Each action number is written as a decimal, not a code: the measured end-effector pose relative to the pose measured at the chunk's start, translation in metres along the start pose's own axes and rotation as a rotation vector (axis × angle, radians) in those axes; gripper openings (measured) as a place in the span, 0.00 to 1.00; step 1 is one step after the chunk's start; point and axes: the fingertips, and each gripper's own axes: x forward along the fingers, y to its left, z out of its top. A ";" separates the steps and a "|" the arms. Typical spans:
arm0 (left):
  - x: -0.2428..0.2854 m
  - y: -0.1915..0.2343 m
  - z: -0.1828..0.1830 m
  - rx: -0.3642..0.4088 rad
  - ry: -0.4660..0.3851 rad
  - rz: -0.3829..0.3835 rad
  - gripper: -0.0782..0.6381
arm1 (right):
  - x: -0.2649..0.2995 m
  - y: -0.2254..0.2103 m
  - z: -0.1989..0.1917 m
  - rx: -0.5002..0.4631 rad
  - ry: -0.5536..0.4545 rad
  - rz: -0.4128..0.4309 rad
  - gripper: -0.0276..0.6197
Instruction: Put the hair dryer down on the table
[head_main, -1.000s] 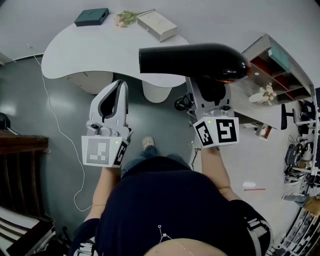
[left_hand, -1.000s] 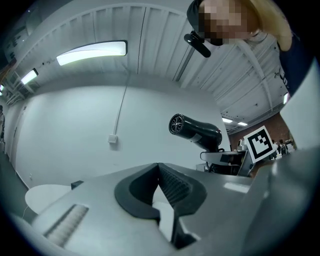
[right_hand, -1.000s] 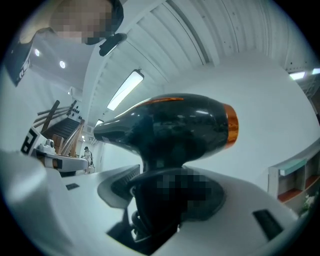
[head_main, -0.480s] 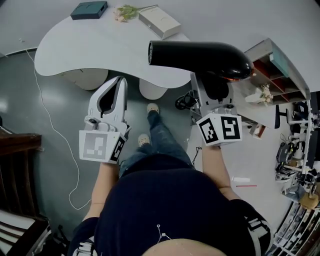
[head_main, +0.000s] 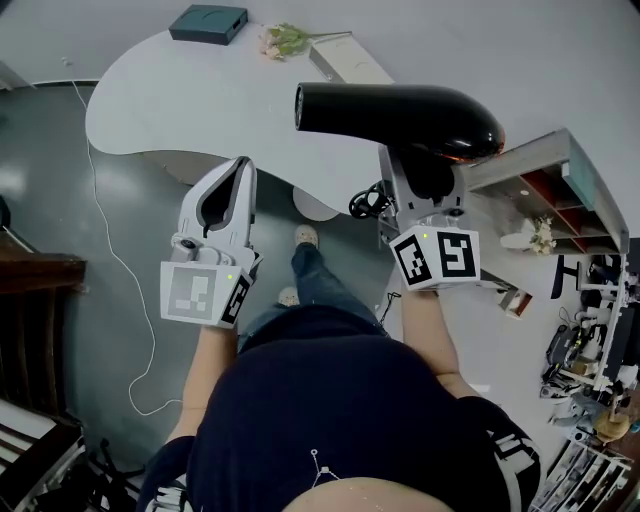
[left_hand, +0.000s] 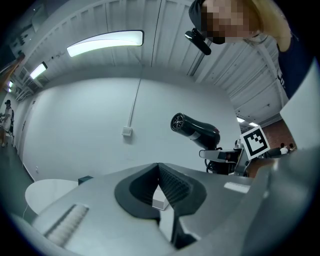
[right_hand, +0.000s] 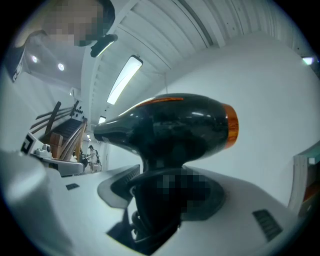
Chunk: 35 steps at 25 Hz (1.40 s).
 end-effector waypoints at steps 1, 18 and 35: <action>0.008 0.006 0.000 0.007 0.000 0.012 0.13 | 0.012 -0.004 -0.004 0.004 0.006 0.007 0.44; 0.174 0.061 -0.015 0.049 0.011 0.069 0.13 | 0.159 -0.088 -0.077 0.036 0.124 0.086 0.44; 0.256 0.022 -0.103 0.061 0.125 -0.078 0.13 | 0.117 -0.160 -0.217 0.126 0.414 -0.004 0.44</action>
